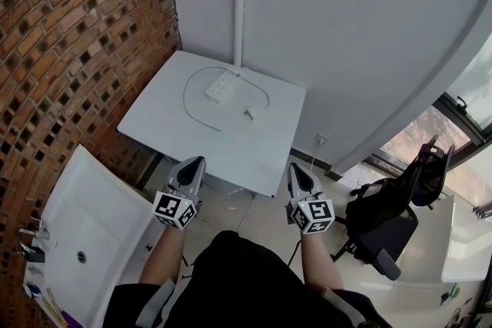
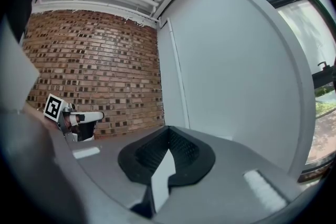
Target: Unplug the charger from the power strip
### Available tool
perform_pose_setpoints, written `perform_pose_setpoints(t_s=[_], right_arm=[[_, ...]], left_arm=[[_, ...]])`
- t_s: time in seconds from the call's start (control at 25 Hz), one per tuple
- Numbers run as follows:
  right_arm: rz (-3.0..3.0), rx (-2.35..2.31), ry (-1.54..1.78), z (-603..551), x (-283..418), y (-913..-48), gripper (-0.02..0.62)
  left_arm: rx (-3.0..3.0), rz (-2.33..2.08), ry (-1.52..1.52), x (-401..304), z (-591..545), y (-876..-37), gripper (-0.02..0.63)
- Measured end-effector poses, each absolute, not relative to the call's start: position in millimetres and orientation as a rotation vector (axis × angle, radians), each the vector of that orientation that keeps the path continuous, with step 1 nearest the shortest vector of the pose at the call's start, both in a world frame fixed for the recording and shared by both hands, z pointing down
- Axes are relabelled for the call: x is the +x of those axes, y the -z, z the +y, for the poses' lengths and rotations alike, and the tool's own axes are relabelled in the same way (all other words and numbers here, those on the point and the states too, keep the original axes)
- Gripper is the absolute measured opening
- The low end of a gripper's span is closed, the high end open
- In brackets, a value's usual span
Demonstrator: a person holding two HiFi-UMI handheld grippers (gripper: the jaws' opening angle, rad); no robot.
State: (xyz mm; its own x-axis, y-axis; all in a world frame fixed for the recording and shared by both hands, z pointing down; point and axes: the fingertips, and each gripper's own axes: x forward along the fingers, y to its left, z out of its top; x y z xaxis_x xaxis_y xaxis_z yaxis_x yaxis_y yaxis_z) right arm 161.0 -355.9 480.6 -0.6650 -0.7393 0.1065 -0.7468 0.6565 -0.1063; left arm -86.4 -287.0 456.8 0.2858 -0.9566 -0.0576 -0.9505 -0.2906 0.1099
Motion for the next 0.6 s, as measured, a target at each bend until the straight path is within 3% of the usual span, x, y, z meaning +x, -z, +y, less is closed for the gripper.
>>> perform_pose_setpoints(t_s=[0.6], right_arm=[[-2.782, 1.208, -0.153, -346, 156, -483, 0.003]], left_arm=[[2.446, -1.841, 0.167, -89, -274, -465, 0.002]])
